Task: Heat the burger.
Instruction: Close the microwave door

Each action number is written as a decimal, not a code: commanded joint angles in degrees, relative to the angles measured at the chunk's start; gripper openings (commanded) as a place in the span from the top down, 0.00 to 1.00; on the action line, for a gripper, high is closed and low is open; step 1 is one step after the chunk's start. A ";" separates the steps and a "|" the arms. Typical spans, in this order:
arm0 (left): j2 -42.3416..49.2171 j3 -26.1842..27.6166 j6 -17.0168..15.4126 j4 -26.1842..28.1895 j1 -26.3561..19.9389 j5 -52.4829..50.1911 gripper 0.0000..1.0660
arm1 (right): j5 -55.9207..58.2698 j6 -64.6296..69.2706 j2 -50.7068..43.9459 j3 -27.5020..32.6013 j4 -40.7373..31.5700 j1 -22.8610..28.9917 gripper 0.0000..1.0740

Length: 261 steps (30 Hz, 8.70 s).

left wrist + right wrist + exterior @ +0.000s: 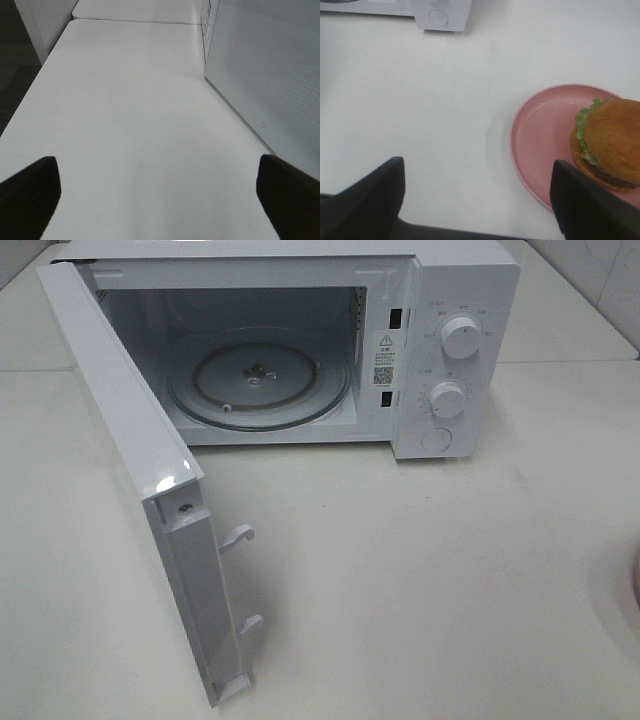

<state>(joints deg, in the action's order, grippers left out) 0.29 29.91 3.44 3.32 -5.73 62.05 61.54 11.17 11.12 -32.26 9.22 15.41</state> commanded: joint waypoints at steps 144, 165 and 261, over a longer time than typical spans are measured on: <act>-59.87 -19.25 -26.07 -27.96 -0.11 -100.27 1.00 | -6.53 -2.98 -12.83 4.07 -6.13 -11.69 0.29; -75.57 -15.53 -20.23 -24.69 12.83 -108.35 1.00 | -6.53 -2.98 -12.83 4.07 -6.13 -11.69 0.29; -118.03 42.74 -4.64 9.91 45.49 -90.36 1.00 | -6.53 -2.98 -12.83 4.07 -6.13 -11.69 0.29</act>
<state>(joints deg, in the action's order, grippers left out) -118.26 71.39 -1.03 9.28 41.20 -26.07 55.52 8.88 -0.29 -28.19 3.38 4.18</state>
